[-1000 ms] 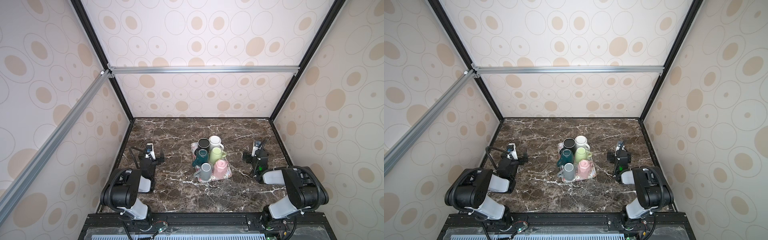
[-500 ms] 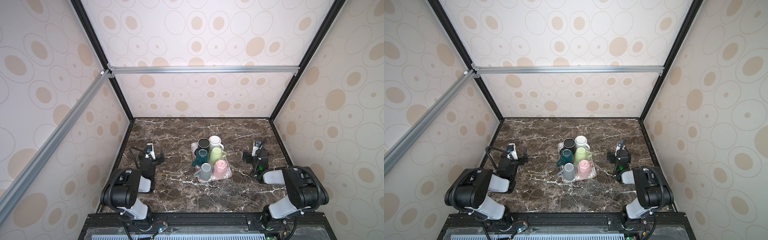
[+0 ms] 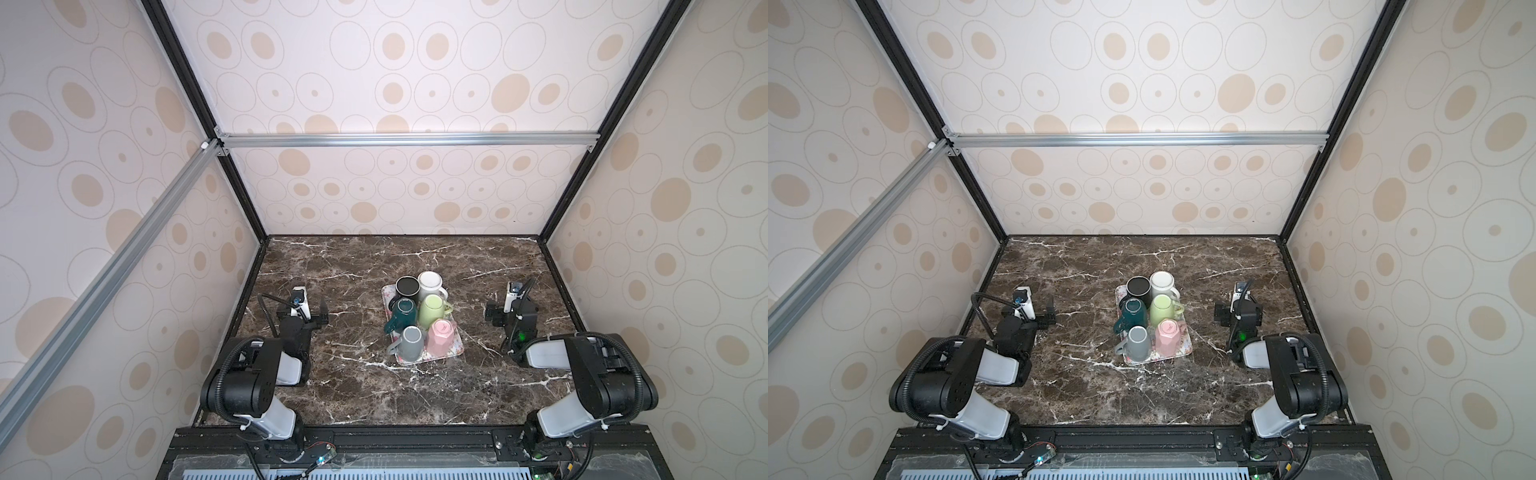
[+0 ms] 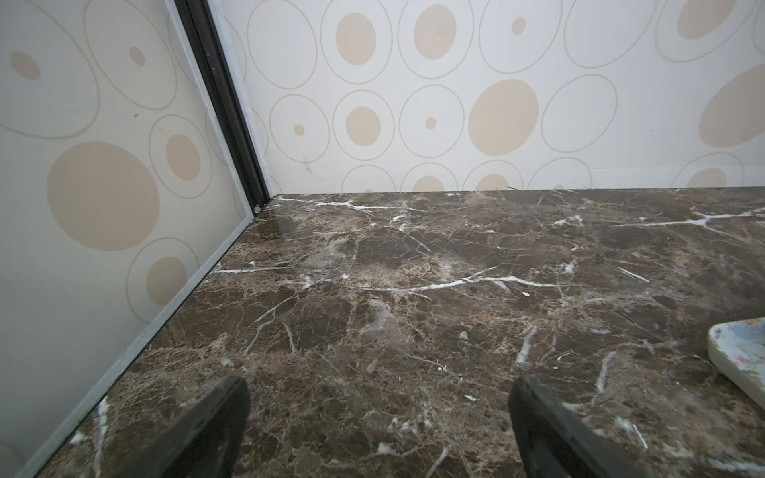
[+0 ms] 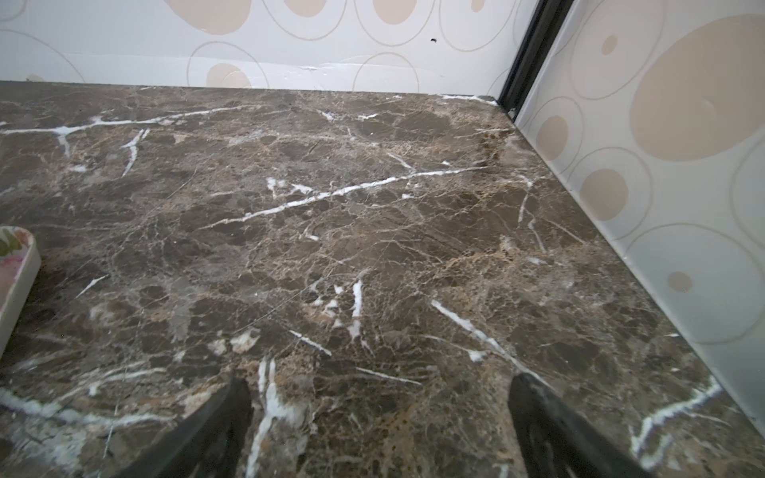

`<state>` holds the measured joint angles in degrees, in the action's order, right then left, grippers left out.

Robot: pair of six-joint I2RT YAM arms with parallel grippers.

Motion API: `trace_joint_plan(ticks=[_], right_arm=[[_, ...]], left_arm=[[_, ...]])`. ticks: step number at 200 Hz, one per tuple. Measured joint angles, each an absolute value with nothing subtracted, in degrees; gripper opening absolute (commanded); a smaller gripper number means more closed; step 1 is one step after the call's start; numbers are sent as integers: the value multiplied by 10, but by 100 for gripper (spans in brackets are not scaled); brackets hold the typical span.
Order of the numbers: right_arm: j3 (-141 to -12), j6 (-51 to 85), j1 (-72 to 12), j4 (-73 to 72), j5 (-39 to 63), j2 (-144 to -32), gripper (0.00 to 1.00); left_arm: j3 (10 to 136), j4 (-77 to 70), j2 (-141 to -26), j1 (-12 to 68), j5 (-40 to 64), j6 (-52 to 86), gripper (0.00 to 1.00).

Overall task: Turn the mug right side up
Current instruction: Pick up the mug from the tray.

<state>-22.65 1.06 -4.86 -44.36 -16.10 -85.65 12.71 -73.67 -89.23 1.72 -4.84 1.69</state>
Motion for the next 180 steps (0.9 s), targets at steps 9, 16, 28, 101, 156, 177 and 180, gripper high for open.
trace_joint_plan(ticks=[9, 16, 28, 101, 156, 177, 180], right_arm=[[-229, 13, -49, -427, -168, -835, 100], [-234, 13, -49, -413, -173, -821, 100], [-253, 21, -49, -380, -185, -804, 100], [-347, 94, -49, -150, -190, -738, 100], [-417, 150, -49, 38, -106, -692, 100], [-419, 163, -49, 101, -51, -658, 100], [-419, 164, -49, 112, -44, -652, 100]], left_arm=[[128, -733, -889, 18, -55, 17, 98], [130, -728, -886, 22, -62, 17, 98], [134, -712, -876, 28, -79, 16, 98], [209, -550, -792, 124, -215, 4, 98], [289, -380, -728, 256, -265, 27, 98], [326, -304, -727, 302, -258, 57, 98], [329, -295, -726, 309, -255, 61, 98]])
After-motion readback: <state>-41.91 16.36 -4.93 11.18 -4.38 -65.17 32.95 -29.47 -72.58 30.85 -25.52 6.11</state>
